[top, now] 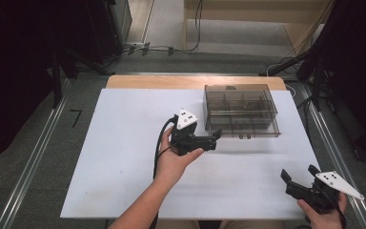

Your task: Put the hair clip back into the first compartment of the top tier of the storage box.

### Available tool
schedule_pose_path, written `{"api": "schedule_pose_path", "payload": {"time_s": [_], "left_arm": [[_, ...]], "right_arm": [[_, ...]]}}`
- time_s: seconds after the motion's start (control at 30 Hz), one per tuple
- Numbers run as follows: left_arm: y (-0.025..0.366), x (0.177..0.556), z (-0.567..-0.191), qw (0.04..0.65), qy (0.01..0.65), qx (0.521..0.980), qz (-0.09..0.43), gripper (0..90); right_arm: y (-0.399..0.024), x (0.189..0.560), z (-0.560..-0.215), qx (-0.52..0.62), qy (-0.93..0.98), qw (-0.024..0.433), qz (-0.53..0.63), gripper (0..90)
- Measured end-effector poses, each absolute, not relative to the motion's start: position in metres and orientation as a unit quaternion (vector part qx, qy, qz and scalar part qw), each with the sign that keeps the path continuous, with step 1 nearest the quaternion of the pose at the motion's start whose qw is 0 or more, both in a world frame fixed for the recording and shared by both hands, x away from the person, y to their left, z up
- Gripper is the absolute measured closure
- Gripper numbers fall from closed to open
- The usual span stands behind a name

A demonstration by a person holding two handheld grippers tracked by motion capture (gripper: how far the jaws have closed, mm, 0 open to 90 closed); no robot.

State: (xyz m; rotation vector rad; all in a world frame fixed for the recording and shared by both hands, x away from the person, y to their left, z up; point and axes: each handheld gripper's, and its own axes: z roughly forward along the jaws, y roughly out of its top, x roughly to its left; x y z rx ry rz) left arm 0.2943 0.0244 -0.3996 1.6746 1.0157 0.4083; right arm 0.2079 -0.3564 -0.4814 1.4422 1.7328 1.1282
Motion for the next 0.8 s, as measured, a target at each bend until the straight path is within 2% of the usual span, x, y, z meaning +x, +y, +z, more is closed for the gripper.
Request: {"api": "schedule_pose_path", "payload": {"time_s": [0.4, 0.8], "left_arm": [[0.049, 0.272, -0.400, 0.552, 0.422, 0.695, 0.184, 0.9], [0.081, 0.249, -0.402, 0.565, 0.439, 0.671, 0.195, 0.9]], "right_arm": [[-0.357, 0.208, -0.481, 0.544, 0.655, 0.307, 0.426, 1.8], [-0.356, 0.207, -0.481, 0.545, 0.653, 0.306, 0.427, 1.8]]}}
